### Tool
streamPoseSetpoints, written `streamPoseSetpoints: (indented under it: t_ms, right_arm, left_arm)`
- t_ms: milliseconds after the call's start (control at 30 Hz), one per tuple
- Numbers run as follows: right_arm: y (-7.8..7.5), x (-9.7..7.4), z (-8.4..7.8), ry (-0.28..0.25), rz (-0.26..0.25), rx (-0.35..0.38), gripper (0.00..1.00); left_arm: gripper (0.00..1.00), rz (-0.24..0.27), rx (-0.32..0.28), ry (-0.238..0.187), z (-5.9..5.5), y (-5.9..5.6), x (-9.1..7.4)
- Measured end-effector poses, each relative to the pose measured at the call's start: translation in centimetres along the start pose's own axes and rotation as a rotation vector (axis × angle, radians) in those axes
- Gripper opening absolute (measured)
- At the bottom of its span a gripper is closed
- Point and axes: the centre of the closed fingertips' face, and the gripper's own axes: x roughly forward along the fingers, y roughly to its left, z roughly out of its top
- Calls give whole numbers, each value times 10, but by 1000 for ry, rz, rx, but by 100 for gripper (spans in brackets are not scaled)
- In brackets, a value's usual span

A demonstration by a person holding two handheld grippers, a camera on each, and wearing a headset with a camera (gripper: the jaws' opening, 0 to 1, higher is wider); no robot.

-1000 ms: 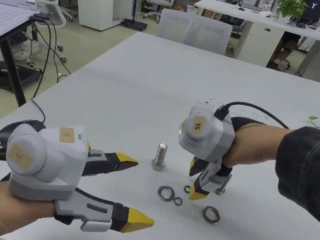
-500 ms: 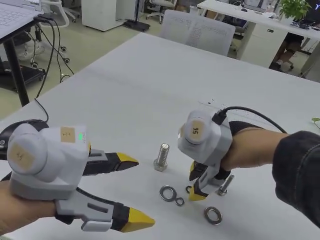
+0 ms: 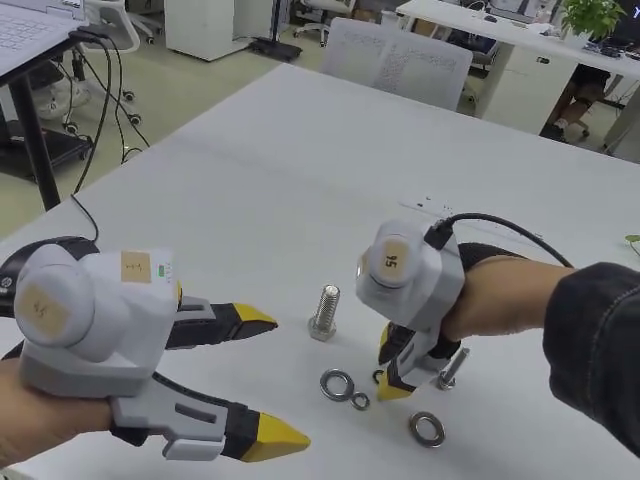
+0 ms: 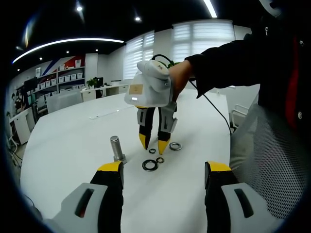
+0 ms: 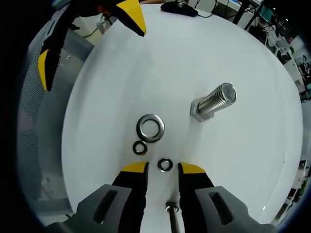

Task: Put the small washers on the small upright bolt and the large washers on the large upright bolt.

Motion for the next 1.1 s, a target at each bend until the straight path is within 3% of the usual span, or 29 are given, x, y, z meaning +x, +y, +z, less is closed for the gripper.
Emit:
streamPoseSetpoints:
  t_ms: [1100]
  right_arm:
    - [-2,0,-2,9,-3,-22,16]
  left_arm:
    - [66,-3,-3,0,0,2,4]
